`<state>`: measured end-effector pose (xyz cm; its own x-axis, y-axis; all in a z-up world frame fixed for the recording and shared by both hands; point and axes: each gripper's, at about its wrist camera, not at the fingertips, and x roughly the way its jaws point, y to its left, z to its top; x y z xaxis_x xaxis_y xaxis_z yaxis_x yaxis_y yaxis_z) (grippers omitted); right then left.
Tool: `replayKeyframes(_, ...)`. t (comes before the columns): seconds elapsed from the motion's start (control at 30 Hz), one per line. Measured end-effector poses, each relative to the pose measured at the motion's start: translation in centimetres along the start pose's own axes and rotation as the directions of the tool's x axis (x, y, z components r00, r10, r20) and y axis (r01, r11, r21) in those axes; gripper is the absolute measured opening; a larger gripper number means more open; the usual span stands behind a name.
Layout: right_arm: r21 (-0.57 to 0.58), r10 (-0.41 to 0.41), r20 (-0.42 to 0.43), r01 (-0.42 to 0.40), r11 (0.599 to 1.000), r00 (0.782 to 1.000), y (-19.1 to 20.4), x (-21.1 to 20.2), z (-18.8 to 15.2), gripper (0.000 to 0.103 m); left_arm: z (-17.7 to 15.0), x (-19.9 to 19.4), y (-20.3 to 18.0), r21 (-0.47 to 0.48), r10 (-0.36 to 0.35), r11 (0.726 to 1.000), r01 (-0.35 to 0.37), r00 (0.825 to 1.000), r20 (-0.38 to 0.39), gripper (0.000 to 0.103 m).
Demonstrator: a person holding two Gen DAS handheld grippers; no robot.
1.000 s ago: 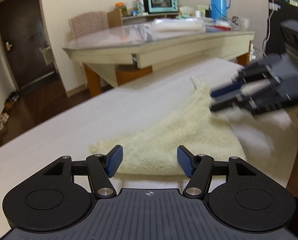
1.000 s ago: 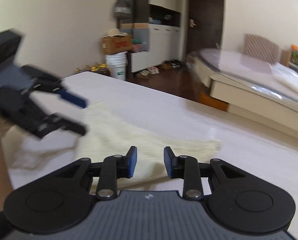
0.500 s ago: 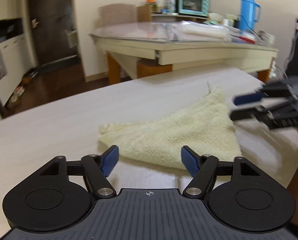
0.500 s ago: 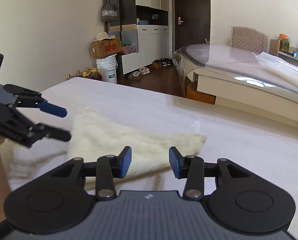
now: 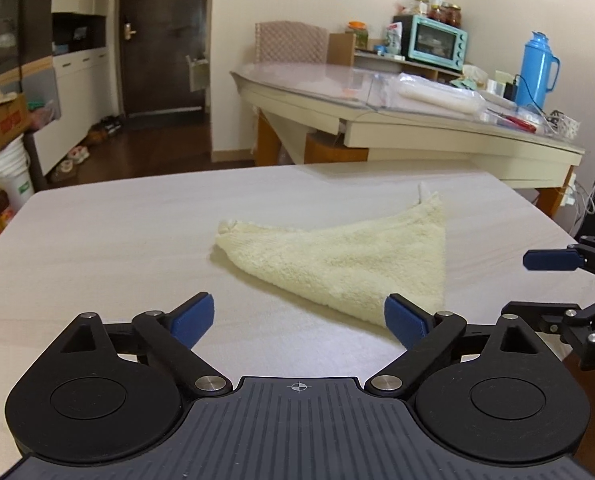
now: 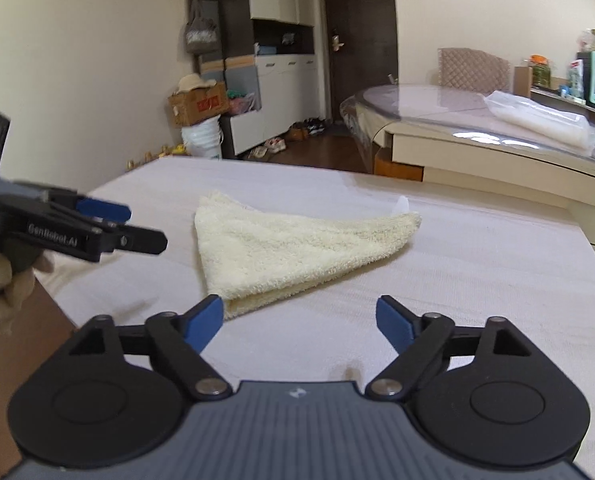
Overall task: Fold towel
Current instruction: 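Withdraw both grippers from the folded triangular towel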
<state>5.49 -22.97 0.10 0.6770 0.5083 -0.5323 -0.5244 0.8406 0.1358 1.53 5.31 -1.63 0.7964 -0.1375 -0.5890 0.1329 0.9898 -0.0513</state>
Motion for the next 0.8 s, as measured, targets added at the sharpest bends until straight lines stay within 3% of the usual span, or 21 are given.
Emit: replayKeyframes(0.8,-0.012,0.006,0.019,-0.006,1.000,1.000,1.1,-1.1,1.2,0.093,-0.3,-2.5,-0.3,0.007,0.020,1.000,-0.021,0.999,0.029,0.099)
